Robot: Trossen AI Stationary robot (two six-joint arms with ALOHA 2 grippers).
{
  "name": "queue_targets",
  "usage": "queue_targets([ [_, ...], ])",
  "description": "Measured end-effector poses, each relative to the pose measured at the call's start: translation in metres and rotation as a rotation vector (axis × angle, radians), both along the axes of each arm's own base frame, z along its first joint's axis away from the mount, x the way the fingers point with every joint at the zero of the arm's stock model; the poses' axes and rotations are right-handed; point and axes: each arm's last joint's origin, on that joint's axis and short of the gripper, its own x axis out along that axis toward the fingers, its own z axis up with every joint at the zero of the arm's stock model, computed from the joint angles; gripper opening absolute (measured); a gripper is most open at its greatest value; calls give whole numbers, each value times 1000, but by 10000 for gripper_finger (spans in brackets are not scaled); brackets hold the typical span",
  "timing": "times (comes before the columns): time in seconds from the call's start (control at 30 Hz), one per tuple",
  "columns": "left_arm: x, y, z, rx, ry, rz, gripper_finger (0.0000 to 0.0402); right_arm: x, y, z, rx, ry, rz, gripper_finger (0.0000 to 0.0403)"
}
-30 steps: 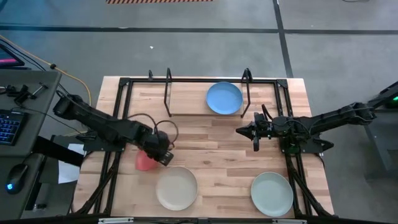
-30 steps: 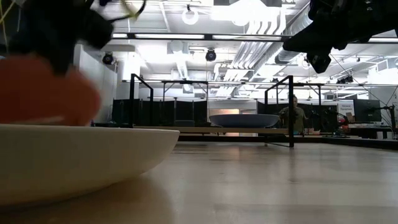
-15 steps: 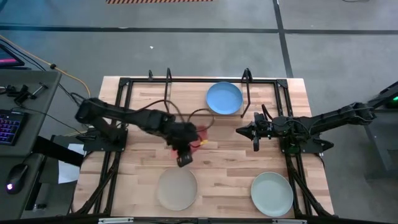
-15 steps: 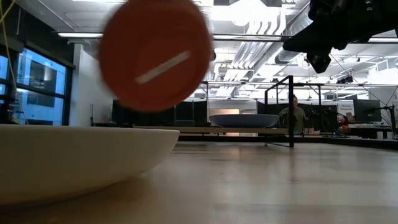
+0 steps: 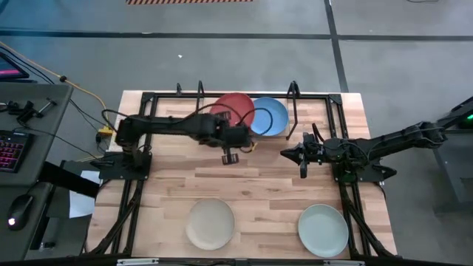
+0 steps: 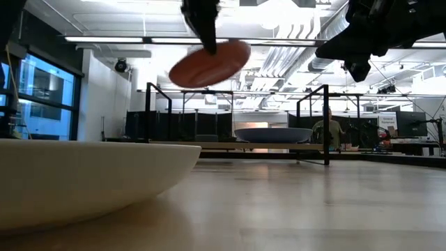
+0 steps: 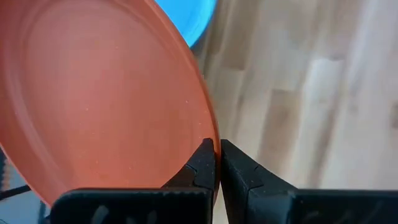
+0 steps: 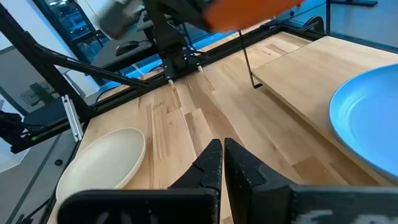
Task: Place and stack plates onto a shelf
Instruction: Put the orange plate on the shelf
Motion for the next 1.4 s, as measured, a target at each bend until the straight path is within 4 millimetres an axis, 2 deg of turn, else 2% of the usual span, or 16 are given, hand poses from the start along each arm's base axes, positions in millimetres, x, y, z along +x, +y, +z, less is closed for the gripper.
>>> queue_targets([
  [0.17, 16, 26, -33, 35, 132, -6, 0, 0, 0, 0, 0, 0, -1, 0],
  [0.27, 17, 40, -47, 45, 215, 35, 0, 0, 0, 0, 2, 0, -2, 0],
  [0.43, 20, 60, -60, -23, 199, 93, 0, 0, 0, 0, 2, 0, -2, 0],
  [0.63, 17, 74, -81, -39, 222, 106, 0, 0, 0, 0, 2, -4, -2, 0],
  [0.83, 15, 79, -91, -46, 227, 124, 0, 0, -1, 0, -5, -5, -25, 0],
  [1.23, 8, 77, -117, -100, 262, 151, 1, 0, -1, 1, -8, -7, -52, 0],
  [1.4, 13, 76, -118, -101, 207, 142, 11, 0, -1, 1, -8, -9, -52, 0],
])
